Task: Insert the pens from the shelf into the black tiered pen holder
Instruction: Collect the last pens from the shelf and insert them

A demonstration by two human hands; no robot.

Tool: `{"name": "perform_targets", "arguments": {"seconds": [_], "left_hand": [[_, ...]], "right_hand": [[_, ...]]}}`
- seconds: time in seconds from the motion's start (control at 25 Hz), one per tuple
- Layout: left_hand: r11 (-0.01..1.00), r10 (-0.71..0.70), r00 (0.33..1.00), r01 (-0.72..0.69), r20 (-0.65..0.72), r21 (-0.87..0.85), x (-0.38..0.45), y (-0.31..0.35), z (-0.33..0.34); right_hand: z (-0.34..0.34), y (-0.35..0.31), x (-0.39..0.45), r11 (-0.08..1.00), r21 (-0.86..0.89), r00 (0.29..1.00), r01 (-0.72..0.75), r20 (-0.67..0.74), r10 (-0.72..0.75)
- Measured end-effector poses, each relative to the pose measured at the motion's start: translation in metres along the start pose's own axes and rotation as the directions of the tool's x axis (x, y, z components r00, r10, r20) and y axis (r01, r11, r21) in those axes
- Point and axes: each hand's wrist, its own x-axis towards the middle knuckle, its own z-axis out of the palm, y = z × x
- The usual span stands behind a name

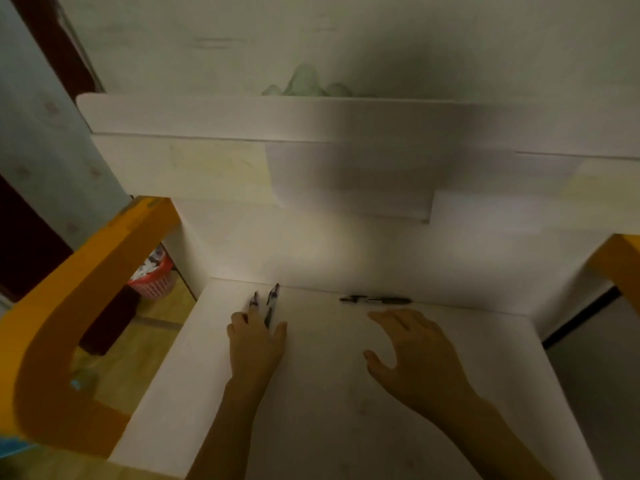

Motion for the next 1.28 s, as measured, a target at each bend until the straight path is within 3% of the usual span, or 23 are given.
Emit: {"name": "perform_targets", "arguments": {"seconds": [0.16,0.32,0.44,0.6,0.8,1.16,1.28], "left_hand": [[0.993,0.105,0.994,-0.107,-0.036,-0.051,0.014,0.007,0.015],[0.981,0.187,0.978,-0.181,0.093,-0.071,0.032,0.015,0.018],[0.965,0.214,0.957,-0.238,0.196,0.112,0.036,0.019,0.021],[0.921,0.33,0.913,-0.368,0.241,0.131,0.022,0.044,0.017],[0.818,0.547,0.817,-0.568,0.183,0.09,0.014,0.089,0.035],[0.763,0.58,0.781,-0.62,0.231,0.181,0.022,0.095,0.06],[0.787,0.588,0.772,-0.615,0.241,0.049,0.021,0.094,0.054]], "right_hand": [[0.002,0.001,-0.004,0.999,-0.002,0.999,-0.044,0.03,0.044],[0.004,0.007,-0.002,0.997,-0.01,0.996,-0.082,0.017,0.083],[0.003,0.01,-0.001,0.995,-0.007,0.994,-0.101,0.036,0.101],[0.001,0.015,-0.002,0.989,-0.014,0.989,-0.145,-0.003,0.145],[-0.005,0.026,-0.01,0.981,-0.003,0.98,-0.193,-0.041,0.192],[-0.016,0.038,-0.029,0.963,0.02,0.961,-0.27,-0.053,0.27],[-0.021,0.033,-0.033,0.957,0.037,0.954,-0.289,-0.071,0.291]]}}
